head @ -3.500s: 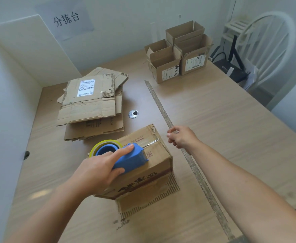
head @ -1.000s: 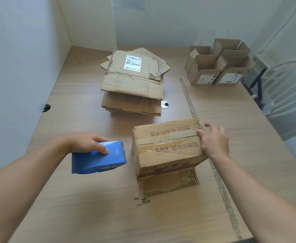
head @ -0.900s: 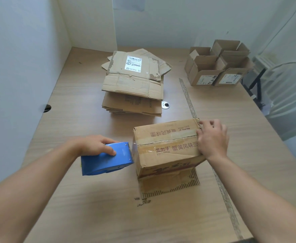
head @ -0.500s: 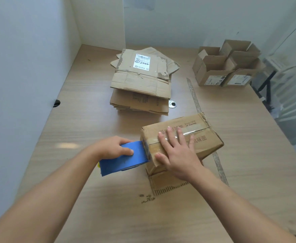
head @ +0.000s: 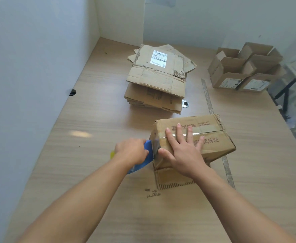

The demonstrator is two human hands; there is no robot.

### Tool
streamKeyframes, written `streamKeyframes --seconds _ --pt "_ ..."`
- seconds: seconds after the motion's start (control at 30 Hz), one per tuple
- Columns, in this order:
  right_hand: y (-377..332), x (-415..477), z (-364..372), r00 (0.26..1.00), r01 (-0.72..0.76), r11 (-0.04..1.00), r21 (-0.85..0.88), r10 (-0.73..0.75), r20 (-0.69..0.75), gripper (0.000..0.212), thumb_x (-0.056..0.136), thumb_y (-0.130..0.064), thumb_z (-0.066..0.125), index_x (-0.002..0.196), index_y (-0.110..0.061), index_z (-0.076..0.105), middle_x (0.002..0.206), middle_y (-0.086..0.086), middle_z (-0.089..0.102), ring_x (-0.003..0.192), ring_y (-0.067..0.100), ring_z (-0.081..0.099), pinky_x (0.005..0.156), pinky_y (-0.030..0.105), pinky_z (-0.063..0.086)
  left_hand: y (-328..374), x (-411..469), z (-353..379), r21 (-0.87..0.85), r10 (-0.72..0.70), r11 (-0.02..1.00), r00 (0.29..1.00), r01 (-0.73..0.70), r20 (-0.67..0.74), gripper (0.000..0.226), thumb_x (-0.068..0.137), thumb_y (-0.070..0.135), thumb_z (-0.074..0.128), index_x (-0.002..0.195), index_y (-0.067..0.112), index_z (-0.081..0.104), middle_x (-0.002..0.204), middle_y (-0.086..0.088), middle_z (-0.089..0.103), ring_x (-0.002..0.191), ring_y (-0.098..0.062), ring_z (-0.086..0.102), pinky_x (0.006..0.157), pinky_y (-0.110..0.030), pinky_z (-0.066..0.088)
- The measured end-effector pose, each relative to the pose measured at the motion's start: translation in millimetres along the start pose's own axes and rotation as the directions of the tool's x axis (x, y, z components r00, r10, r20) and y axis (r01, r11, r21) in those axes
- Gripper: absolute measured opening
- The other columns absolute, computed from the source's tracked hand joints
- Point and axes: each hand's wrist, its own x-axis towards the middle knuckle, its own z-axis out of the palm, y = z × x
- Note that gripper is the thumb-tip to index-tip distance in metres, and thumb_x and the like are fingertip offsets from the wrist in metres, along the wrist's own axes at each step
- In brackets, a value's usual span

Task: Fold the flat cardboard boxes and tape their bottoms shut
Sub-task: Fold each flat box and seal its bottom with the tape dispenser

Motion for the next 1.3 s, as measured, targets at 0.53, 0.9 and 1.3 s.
streamKeyframes --seconds 0.53,0.9,1.3 --pt "59.8 -7.8 -18.3 0.891 0.007 0.903 0.431 0.19 -0.413 0.063 0.099 -0.047 0.049 0.154 -0.023 0.032 0.158 0.001 0.036 0.146 0.024 0.026 0.119 0.046 0.023 -39.4 -22.3 52.5 -0.05 -0.235 0.972 0.968 0.232 -0.09 0.064 0.1 0.053 0.033 0.155 0.035 0.006 0.127 -0.016 0.051 0.117 -0.034 0.049 0.099 -0.041 0.037" --pt "127.7 34.1 -38.3 0.847 -0.422 0.69 0.588 0.532 -0.016 0.083 0.076 -0.079 0.054 0.138 -0.023 0.045 0.135 0.007 0.056 0.125 0.033 0.051 0.096 0.047 0.047 89.1 10.0 -13.3 -0.866 -0.271 0.487 0.962 0.114 -0.025 0.068 0.085 0.063 0.061 0.132 0.019 0.043 0.127 0.001 0.06 0.114 -0.024 0.058 0.089 -0.032 0.045" --pt "126.1 30.4 -27.7 0.869 -0.438 0.748 0.499 0.494 0.023 0.122 0.06 -0.085 0.065 0.148 -0.016 0.016 0.146 0.01 0.041 0.133 0.034 0.044 0.099 0.05 0.043 104.2 9.4 -3.6 -0.699 -0.334 0.709 0.917 0.091 -0.218 0.064 0.079 0.056 0.073 0.119 0.018 0.043 0.109 -0.002 0.061 0.1 -0.026 0.058 0.079 -0.033 0.045"
